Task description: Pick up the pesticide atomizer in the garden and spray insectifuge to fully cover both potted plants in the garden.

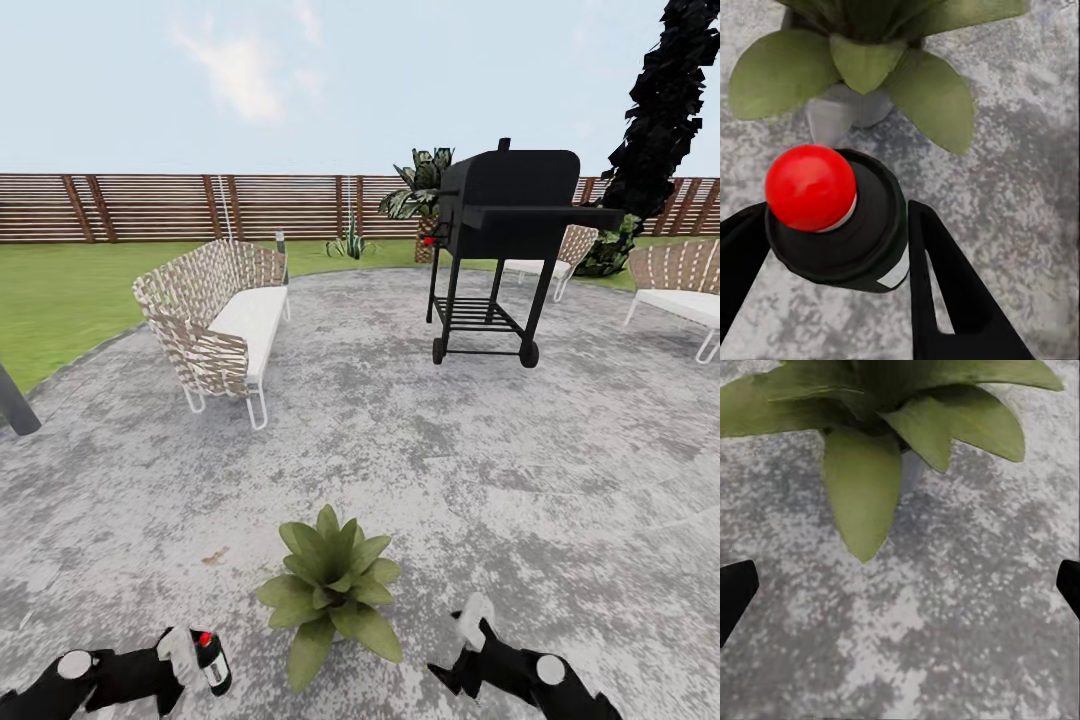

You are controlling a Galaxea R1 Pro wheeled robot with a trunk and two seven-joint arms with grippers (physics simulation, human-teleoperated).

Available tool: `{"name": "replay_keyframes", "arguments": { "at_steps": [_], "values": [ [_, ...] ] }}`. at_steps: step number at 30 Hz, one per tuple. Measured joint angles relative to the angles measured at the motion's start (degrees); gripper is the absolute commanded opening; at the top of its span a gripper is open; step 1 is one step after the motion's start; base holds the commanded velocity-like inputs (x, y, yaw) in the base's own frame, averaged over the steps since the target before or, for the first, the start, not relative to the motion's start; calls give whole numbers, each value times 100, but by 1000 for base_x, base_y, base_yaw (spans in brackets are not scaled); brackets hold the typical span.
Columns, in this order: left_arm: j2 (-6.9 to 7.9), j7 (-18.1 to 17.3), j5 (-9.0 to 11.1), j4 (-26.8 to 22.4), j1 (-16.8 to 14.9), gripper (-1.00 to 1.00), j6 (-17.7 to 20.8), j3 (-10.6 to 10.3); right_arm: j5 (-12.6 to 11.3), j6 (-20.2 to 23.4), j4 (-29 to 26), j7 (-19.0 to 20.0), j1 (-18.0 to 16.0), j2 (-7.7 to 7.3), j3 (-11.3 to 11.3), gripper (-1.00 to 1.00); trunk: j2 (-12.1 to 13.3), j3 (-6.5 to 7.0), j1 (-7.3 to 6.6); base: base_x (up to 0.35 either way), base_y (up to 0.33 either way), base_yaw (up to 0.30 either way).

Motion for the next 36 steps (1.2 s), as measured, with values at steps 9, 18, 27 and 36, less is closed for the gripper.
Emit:
{"name": "replay_keyframes", "arguments": {
  "at_steps": [9, 18, 27, 36],
  "values": [
    [-18, -2354, -1998, -1625, -641, -100, 1859, 14, 638, 1499, -783, 1401, -748, 1147, 1193, 100, 0, -1, 0, 0, 0, 0],
    [-146, -2649, -2402, -2278, -648, -100, 2307, 1, 661, 1719, -969, 1907, -1010, 1258, 1325, 100, 0, -1, 0, 0, 0, 0],
    [-428, -2698, -2401, -2323, -602, -100, 2292, 2, 658, 1839, -1120, 2221, -1209, 1258, 1327, -100, 0, -1, 0, 0, 0, 0],
    [-785, -2666, -2404, -2332, -596, -100, 2251, -1, 658, 1863, -1299, 2353, -1219, 1258, 1332, -100, 0, -1, 0, 0, 0, 0]
  ]
}}
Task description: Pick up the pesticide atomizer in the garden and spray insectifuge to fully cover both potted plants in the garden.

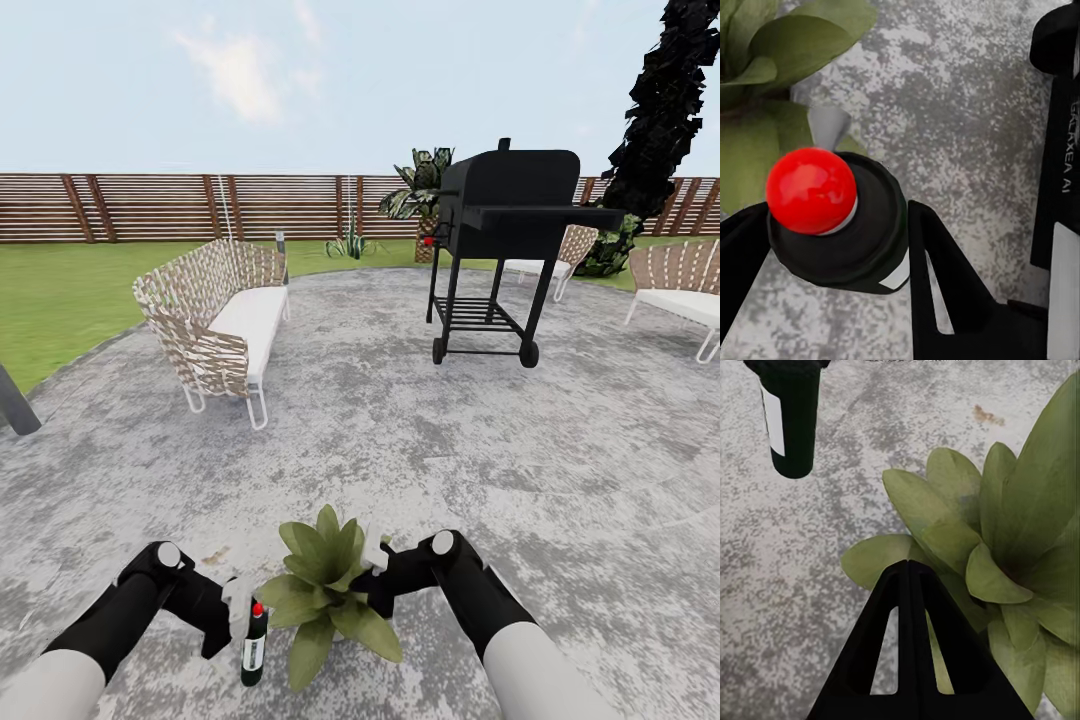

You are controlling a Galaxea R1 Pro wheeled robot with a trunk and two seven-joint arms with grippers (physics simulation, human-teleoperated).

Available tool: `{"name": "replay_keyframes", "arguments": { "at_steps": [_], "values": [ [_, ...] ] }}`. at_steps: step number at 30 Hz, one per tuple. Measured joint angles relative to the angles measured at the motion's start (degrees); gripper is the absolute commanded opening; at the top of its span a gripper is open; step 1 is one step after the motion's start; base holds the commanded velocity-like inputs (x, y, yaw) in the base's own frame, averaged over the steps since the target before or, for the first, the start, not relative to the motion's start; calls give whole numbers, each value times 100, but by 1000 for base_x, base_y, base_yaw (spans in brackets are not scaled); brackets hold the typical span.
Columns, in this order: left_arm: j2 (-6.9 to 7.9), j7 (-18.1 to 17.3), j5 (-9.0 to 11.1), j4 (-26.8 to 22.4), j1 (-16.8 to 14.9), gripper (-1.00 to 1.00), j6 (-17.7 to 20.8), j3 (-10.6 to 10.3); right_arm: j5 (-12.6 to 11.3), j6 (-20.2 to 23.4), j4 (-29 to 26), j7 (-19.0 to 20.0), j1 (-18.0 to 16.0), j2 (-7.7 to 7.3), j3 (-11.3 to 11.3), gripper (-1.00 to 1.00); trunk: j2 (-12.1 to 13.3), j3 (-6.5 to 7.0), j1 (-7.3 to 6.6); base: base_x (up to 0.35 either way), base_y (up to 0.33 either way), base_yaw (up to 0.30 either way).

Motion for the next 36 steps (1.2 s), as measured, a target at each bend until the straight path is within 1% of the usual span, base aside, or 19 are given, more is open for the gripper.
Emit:
{"name": "replay_keyframes", "arguments": {
  "at_steps": [1, 3, 5, 7, 8, 9, 11, 14, 17, 19, 22, 24, 26, 29, 36],
  "values": [
    [-35, 9, -3, 0, 0, -100, 3, 2, -4, 0, -15, 8, 0, 0, 2, -100, 0, 0, 0, 0, 0, 0],
    [-53, 19, -5, 0, 0, -100, 2, 12, -14, -1, -23, 19, -2, 0, 3, -100, 0, 0, 0, 0, 0, 0],
    [-83, 299, 26, 0, -7, -100, -3, 29, -613, 5, -98, 287, -1, 0, 5, -100, 0, 0, 0, 0, 0, 0],
    [-92, 353, 45, 1, -8, -100, -3, 35, -732, 7, -139, 335, -3, 0, 5, -100, 0, 0, 0, 0, 0, 0],
    [-126, 372, 54, 0, -8, -100, -3, 38, -768, 5, -150, 348, -3, 0, 5, -100, 0, 0, 0, 0, 0, 0],
    [-254, 383, 62, 0, -2, -100, -4, 41, -793, 1, -159, 356, -4, 0, 6, -100, 0, 0, 0, 0, 0, 0],
    [-301, 385, 65, 1, -5, -100, -3, 40, -797, 1, -164, 357, -6, 0, 6, -100, 0, 0, 0, 0, 0, 0],
    [-323, 385, 82, 1, -5, -100, -3, 45, -798, 1, -167, 357, -3, 0, 6, -100, 0, 0, 0, 0, 0, 0],
    [-426, 385, 84, 1, -7, -100, -10, 48, -798, 1, -167, 357, -4, 0, 6, -100, 0, 0, 0, 0, 0, 0],
    [-549, 385, 83, 0, -9, -100, -11, 44, -798, -4, -164, 357, -4, 0, 6, -100, 0, 0, 0, 0, 0, 0],
    [-783, 394, 79, 0, -9, -100, -13, 40, -798, -3, -159, 357, -3, 0, 6, -100, 0, 0, 0, 0, 0, 0],
    [-858, 425, 74, 1, -9, -100, -16, 45, -798, -5, -159, 357, -2, 0, 6, -100, 0, 0, 0, 0, 0, 0],
    [-940, 579, 73, 1, -9, -100, -18, 43, -798, -6, -159, 357, -2, 0, 6, -100, 0, 0, 0, 0, 0, 0],
    [-988, 688, 71, 1, -9, -100, -19, 40, -798, -7, -158, 357, -2, 0, 6, -100, 0, 0, 0, 0, 0, 0],
    [-1020, 688, 85, 1, -9, -100, -13, 39, -798, -7, -157, 357, -1, 0, 6, -100, 0, 0, 0, 0, 0, 0]
  ]
}}
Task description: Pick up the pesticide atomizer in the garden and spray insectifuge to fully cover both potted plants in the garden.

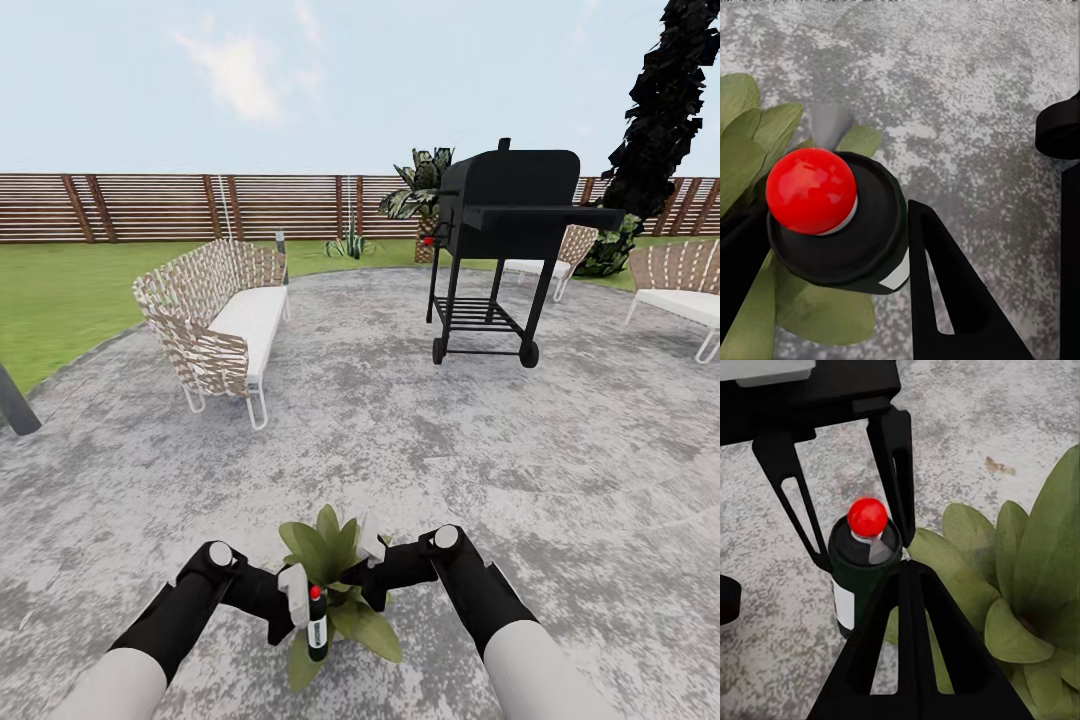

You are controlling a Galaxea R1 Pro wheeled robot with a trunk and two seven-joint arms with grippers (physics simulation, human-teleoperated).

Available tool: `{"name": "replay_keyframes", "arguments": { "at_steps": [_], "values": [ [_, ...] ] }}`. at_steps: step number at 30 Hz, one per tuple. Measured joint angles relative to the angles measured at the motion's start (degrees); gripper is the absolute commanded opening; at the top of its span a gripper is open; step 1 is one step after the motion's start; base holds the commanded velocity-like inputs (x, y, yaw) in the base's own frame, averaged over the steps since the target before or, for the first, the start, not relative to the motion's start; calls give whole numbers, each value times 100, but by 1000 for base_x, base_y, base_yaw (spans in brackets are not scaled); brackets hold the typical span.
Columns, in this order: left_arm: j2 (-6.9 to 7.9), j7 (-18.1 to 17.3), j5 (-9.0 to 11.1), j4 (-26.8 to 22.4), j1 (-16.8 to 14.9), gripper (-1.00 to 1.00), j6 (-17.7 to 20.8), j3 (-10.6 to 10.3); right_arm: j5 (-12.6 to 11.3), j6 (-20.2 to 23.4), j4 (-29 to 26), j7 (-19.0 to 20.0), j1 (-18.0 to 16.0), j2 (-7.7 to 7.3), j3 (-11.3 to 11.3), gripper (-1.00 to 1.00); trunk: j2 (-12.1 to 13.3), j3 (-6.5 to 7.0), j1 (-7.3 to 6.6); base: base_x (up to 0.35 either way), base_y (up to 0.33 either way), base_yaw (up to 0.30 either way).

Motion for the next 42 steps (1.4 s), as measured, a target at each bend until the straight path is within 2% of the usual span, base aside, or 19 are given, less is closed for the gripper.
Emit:
{"name": "replay_keyframes", "arguments": {
  "at_steps": [9, 27, 35, 42],
  "values": [
    [-170, -45, 5, 1, 9, -100, 2, -3, 0, 0, 7, 0, 1, 0, 0, -100, 0, 0, 0, 0, 0, 0],
    [-334, -57, 25, -10, -53, -100, 2, -24, 1, -2, 43, 0, -1, 0, -9, -100, 0, 0, 0, 0, 0, 0],
    [-365, -57, 23, -18, -60, -100, 2, -24, 1, -8, 50, 0, 0, 0, -9, -100, 0, 0, 0, 0, 0, 0],
    [-331, -50, 9, -3, -52, -100, 2, -16, 4, -8, 43, 0, -1, 0, -9, -100, 0, 0, 0, 0, 0, 0]
  ]
}}
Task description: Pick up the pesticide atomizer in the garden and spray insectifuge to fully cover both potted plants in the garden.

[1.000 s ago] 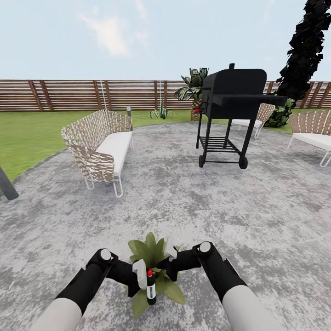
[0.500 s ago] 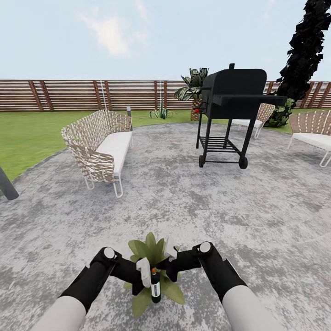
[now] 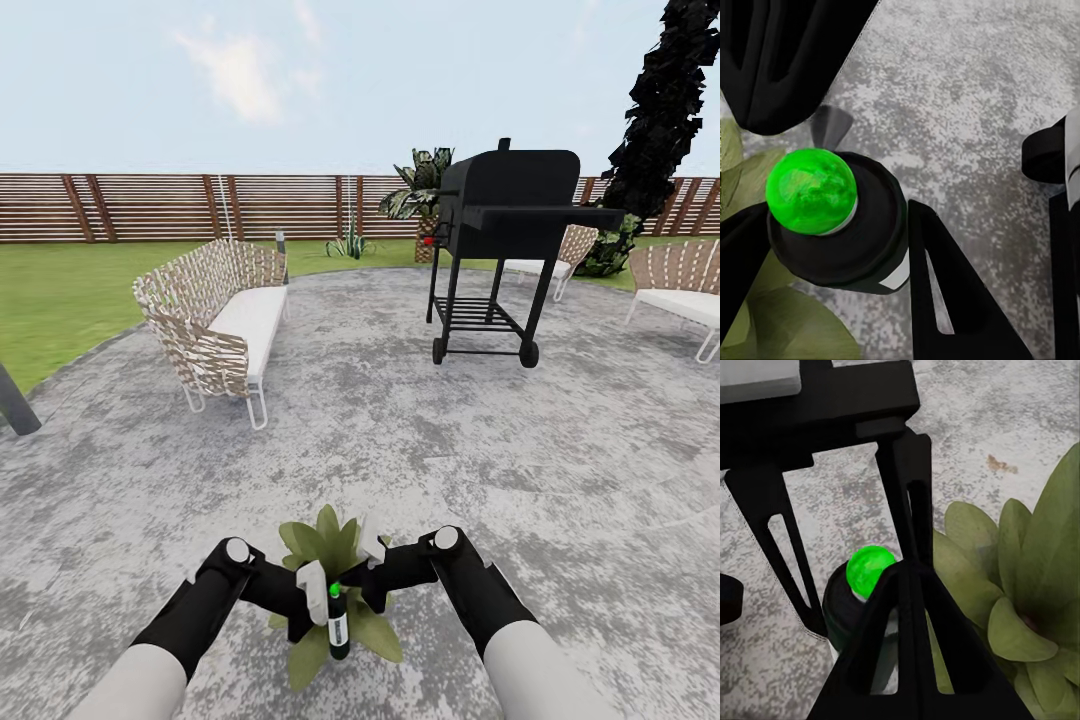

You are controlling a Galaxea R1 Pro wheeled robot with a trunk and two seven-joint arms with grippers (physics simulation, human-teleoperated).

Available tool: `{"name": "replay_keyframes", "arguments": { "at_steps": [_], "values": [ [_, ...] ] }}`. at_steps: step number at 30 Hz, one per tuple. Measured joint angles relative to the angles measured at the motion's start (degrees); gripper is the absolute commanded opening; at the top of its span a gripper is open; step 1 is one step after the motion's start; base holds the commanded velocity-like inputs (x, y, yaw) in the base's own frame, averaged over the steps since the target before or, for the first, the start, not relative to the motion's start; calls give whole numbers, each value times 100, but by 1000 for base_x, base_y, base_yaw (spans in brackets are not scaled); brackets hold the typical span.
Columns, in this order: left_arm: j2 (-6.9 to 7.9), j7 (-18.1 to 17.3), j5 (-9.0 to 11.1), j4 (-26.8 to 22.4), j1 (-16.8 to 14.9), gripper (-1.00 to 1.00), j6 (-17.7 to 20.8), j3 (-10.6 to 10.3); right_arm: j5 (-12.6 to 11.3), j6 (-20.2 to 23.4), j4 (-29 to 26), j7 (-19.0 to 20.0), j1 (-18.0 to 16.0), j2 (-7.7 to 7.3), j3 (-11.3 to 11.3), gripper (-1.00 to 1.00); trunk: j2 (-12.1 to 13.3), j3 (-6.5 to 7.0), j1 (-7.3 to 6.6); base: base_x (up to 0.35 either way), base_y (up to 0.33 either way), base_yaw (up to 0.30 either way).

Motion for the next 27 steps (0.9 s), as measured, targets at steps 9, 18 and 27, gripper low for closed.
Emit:
{"name": "replay_keyframes", "arguments": {
  "at_steps": [9, 18, 27],
  "values": [
    [167, -12, -34, 11, 69, -100, -24, 20, 2, 0, 0, 0, 2, 0, 1, -100, 0, 0, 0, 0, 0, 0],
    [845, -27, -35, 78, 114, -100, -347, 25, 4, 0, 0, 0, 2, 0, -28, -100, 0, 0, 0, 0, 0, 0],
    [1288, -17, -8, 95, 236, -100, -371, 58, 18, -5, 18, -9, 7, 0, -35, 100, 0, 0, 0, 0, 0, 0]
  ]
}}
